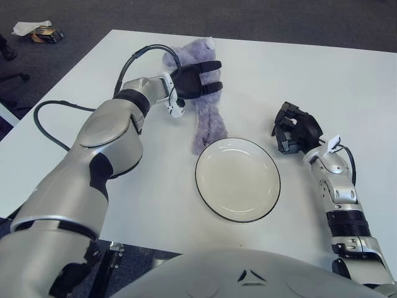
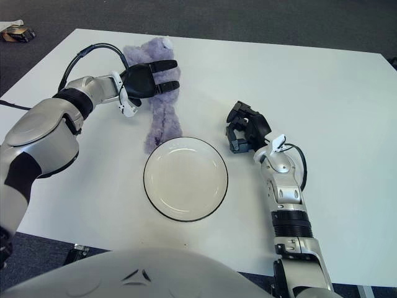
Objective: Put the doll into the plate.
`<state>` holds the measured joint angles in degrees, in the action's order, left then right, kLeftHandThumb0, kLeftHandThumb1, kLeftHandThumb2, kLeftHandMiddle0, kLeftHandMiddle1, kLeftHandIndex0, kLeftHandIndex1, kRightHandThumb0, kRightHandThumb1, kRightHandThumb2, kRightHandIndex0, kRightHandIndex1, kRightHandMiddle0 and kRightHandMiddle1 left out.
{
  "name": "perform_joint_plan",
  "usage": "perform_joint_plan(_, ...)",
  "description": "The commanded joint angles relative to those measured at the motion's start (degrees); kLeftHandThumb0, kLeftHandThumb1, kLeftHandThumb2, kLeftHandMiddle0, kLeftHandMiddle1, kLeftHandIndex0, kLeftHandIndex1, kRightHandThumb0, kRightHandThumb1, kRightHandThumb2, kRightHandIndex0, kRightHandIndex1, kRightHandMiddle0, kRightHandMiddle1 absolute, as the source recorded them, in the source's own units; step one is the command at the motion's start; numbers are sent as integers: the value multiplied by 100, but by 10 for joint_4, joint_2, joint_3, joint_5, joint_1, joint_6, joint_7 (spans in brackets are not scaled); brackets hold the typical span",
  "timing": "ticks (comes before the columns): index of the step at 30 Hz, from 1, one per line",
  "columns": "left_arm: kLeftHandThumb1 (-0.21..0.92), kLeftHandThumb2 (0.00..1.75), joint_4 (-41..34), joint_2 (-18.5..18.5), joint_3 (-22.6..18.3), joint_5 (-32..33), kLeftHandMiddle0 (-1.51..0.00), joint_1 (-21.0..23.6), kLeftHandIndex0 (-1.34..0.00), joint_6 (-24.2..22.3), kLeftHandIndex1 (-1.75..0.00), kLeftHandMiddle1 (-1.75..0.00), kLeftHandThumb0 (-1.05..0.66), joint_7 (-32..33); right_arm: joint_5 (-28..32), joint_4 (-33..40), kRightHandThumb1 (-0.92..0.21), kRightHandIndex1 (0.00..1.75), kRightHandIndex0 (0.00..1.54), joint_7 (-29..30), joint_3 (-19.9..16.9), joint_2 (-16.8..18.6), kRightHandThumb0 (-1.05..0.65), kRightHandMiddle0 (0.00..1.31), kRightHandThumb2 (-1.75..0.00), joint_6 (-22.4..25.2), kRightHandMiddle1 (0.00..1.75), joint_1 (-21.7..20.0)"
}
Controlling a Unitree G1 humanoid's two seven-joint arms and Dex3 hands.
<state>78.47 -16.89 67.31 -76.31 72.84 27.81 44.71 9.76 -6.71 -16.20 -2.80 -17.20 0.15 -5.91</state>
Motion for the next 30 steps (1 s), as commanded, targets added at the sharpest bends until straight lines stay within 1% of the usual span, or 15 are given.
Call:
perform_joint_plan(1,28,117,3,6,-8,10,-11,-10,0,2,-97,-96,-33,-6,-18,-29,-24,175,56,-6,18,3,-1,55,-142,48,174,42)
perform_joint_plan(2,35,110,3,8,-9,12,-17,-12,0,-2,-103,-110,-19,-3,-18,-28,-24,175,56,-6,18,3,-1,55,-142,50,174,42)
perform_joint_plan(3,45,101,3,8,-11,14,-26,-14,0,-5,-113,-130,2,-1,-19,-27,-24,175,56,-5,18,3,-1,55,-142,51,174,42)
perform_joint_plan(4,49,99,4,11,-12,16,-34,-17,0,-10,-122,-143,15,4,-19,-25,-24,175,56,-5,19,3,-1,55,-142,53,174,42)
perform_joint_plan(7,47,107,3,13,-13,18,-45,-23,-2,-22,-142,-162,33,25,-19,-24,-24,175,56,-4,19,3,-1,54,-142,55,174,43)
perform_joint_plan(10,45,113,4,13,-11,16,-48,-27,-5,-31,-151,-170,39,40,-19,-23,-24,175,56,-2,19,5,-1,54,-141,56,174,41)
perform_joint_plan(16,41,119,6,14,-6,10,-52,-33,-16,-46,-163,-174,43,65,-19,-24,-25,175,55,-3,21,7,-1,54,-141,52,174,40)
perform_joint_plan(18,40,121,7,15,-5,10,-54,-36,-24,-51,-167,-174,22,70,-19,-24,-24,175,64,-3,22,8,-1,50,-141,51,171,39)
perform_joint_plan(20,39,124,8,16,-8,13,-56,-40,-30,-54,-169,-174,11,74,-19,-23,-24,175,59,-3,22,8,-1,52,-141,52,172,39)
perform_joint_plan(21,35,126,8,17,-10,15,-57,-43,-36,-55,-171,-170,7,76,-19,-22,-25,175,58,-3,23,9,-1,52,-141,52,173,40)
perform_joint_plan(22,34,127,8,18,-11,17,-58,-46,-39,-57,-172,-168,6,77,-19,-21,-25,175,57,-3,23,9,-1,53,-141,52,173,40)
perform_joint_plan(23,29,130,9,19,-12,18,-63,-48,-48,-59,-173,-158,4,78,-19,-20,-25,175,56,-3,23,9,-1,53,-140,52,174,40)
perform_joint_plan(24,25,132,9,19,-12,19,-66,-49,-54,-61,-173,-152,3,78,-18,-19,-25,175,56,-3,23,10,-1,53,-140,53,174,40)
perform_joint_plan(27,18,137,10,21,-12,19,-73,-54,-63,-69,-174,-143,1,76,-17,-16,-25,175,55,-4,23,11,-1,53,-140,53,174,41)
perform_joint_plan(30,14,140,10,22,-9,16,-79,-60,-67,-79,-175,-136,0,75,-18,-14,-25,175,55,-3,24,11,-1,54,-140,52,174,43)
